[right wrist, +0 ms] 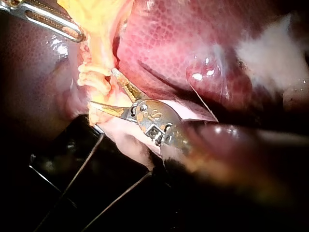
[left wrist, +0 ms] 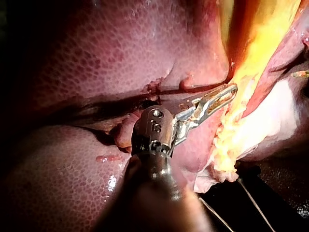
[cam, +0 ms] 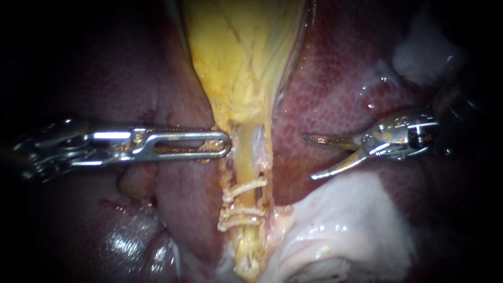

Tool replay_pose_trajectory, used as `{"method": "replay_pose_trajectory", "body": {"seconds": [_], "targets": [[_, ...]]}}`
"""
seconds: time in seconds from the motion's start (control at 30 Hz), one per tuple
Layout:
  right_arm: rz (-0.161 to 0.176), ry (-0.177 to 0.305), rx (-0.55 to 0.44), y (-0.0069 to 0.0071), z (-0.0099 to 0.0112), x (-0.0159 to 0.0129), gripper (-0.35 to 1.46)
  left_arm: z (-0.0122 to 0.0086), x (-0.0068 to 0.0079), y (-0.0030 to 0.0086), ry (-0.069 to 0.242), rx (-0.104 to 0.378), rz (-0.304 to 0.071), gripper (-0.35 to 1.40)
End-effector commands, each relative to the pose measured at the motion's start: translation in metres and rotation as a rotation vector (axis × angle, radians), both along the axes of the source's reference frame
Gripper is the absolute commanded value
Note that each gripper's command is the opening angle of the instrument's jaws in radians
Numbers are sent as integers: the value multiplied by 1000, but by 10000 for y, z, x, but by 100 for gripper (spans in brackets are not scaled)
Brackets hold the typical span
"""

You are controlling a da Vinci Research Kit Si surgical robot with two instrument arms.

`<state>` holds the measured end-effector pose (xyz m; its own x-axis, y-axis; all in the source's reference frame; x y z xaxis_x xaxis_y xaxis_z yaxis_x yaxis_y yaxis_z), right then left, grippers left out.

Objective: Go to the cutting position left tube

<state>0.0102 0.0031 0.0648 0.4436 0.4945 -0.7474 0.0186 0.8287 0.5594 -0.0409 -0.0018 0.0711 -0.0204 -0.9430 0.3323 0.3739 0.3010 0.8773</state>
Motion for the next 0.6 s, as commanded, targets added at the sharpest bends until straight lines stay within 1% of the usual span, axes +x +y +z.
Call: {"method": "replay_pose_trajectory", "body": {"seconds": [0.03, 0.1, 0.17, 0.27, 0.4, 0.6], "targets": [[0, 0, 0, -1, 0, 0, 143, -5, 5, 3, -8, 3, -9, -35], [0, 0, 0, -1, 0, 0, 143, -15, 14, 9, -14, 10, -24, -35], [0, 0, 0, -1, 0, 1, 143, -25, 22, 14, -16, 1, -30, -35], [0, 0, 0, -1, 0, 1, 143, -37, 29, 17, -23, -3, -38, -35], [0, 0, 0, -1, 1, 2, 143, -46, 33, 17, -25, -7, -42, -35], [1, -1, -2, -3, 2, 4, 143, -46, 35, 16, -25, -7, -41, -35]]}}
